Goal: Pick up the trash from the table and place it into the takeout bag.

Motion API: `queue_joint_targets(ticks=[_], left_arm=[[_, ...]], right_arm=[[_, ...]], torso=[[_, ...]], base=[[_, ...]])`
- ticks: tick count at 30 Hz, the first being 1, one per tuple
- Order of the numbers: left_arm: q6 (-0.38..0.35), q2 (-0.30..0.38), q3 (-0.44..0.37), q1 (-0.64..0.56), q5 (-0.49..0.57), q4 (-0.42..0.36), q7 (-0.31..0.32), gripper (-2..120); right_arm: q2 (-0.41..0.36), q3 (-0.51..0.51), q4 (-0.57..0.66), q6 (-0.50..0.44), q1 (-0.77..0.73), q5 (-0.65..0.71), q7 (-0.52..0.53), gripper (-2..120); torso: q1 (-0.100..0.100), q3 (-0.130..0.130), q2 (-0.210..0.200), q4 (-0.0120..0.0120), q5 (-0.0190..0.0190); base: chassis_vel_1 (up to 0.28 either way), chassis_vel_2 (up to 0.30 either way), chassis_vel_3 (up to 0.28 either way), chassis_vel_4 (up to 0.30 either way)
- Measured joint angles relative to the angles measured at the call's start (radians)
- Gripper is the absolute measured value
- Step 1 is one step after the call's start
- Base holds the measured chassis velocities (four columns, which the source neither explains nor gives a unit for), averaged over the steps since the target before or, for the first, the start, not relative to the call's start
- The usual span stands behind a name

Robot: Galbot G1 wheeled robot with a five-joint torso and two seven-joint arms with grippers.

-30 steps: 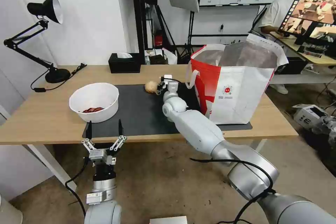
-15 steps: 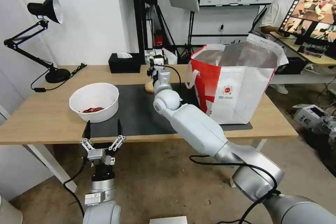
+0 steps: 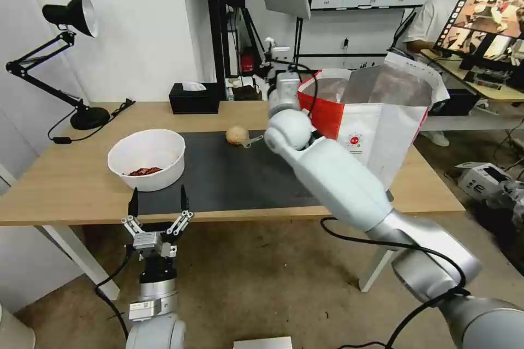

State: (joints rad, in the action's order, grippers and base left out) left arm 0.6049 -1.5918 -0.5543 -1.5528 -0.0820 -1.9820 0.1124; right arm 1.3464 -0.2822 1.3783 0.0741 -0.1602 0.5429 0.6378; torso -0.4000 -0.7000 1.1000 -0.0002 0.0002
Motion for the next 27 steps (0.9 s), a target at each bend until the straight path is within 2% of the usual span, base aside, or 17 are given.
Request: queue_joint_targets(ticks=[8, 18, 27], left_arm=[[0.0, 0.0, -0.003, -0.006, 0.002, 0.003, 0.0, 100], [0.0, 0.0, -0.002, -0.007, 0.002, 0.008, 0.0, 100], [-0.001, 0.0, -0.002, -0.005, 0.001, 0.012, 0.0, 100]], right_arm=[[-0.047, 0.02, 0.116, 0.092, -0.037, 0.021, 0.062, 0], [-0.095, 0.057, 0.155, 0.104, -0.068, 0.014, 0.062, 0], [-0.118, 0.095, 0.223, 0.211, -0.09, 0.003, 0.146, 0]], torso=[[0.0, 0.0, 0.0, 0.0002, -0.0001], [0.0, 0.0, 0.0, 0.0001, -0.0001], [0.0, 0.0, 0.0, 0.0001, -0.0002]], base=[[0.0, 0.0, 0.0, 0.0], [0.0, 0.0, 0.0, 0.0], [0.0, 0.0, 0.0, 0.0]])
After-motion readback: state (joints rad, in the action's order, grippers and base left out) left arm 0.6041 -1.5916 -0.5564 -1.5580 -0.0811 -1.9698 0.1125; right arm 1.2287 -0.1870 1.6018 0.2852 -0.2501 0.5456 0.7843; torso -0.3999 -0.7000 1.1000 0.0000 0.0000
